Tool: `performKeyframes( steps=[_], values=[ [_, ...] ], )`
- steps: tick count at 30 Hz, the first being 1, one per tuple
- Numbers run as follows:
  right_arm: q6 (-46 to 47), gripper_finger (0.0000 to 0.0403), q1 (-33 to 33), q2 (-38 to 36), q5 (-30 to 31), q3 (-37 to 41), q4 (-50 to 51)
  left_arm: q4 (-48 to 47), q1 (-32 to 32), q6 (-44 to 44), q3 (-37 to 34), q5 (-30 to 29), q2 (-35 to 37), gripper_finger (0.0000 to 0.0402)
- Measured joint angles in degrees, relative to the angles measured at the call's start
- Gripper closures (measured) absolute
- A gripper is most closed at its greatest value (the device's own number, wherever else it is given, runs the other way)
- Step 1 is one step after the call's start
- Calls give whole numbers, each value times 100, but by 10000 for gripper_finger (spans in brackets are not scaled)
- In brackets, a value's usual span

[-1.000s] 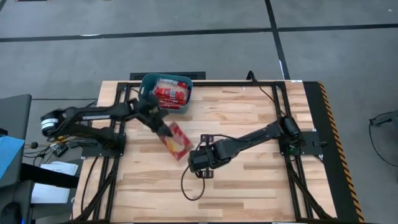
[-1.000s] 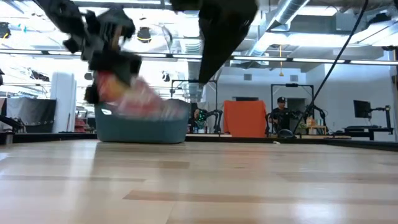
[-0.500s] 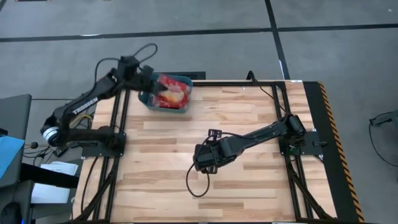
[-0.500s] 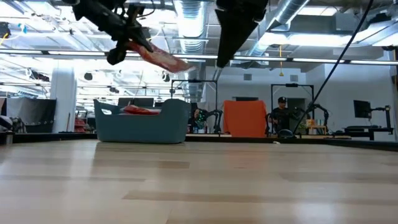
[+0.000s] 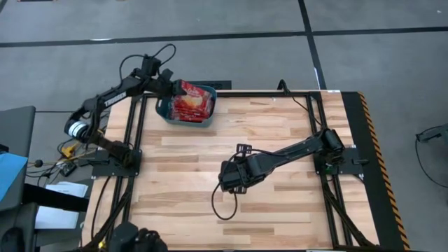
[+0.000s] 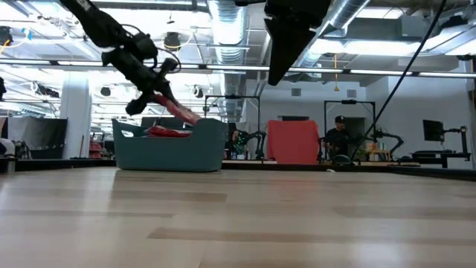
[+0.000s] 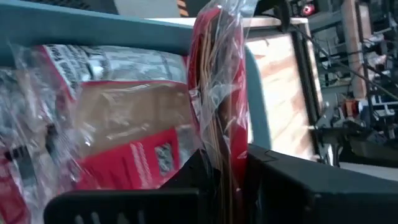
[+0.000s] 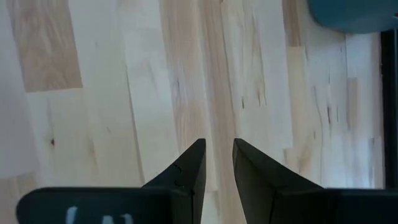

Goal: Sort popcorn bags into baskets
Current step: Put the red popcorn bag into the blue bin

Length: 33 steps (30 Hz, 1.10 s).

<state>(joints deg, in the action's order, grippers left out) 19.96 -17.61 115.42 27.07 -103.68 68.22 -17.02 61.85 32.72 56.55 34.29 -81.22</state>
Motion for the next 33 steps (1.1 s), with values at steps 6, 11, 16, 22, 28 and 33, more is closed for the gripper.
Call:
performKeyframes(
  steps=[6, 11, 16, 22, 28, 33],
  values=[
    [193, 296, -40, 0, 1, 0, 93, 165, 30, 66, 0, -222, -264, 383],
    [234, 296, -85, 0, -4, 0, 142, 182, 22, 218, 0, -893, -259, 373],
    [365, 296, -110, 0, -2, 0, 147, 169, 26, 106, 0, -969, -259, 336],
    [407, 296, -122, -2, -2, -2, 147, 245, 23, -214, 0, -960, -259, 261],
    [456, 296, -188, -4, 0, -2, 149, 497, 193, -271, 0, -609, -259, 179],
    [421, 296, -232, -4, -3, -2, 169, 495, 404, -290, 2, -245, -257, 134]
  ],
)
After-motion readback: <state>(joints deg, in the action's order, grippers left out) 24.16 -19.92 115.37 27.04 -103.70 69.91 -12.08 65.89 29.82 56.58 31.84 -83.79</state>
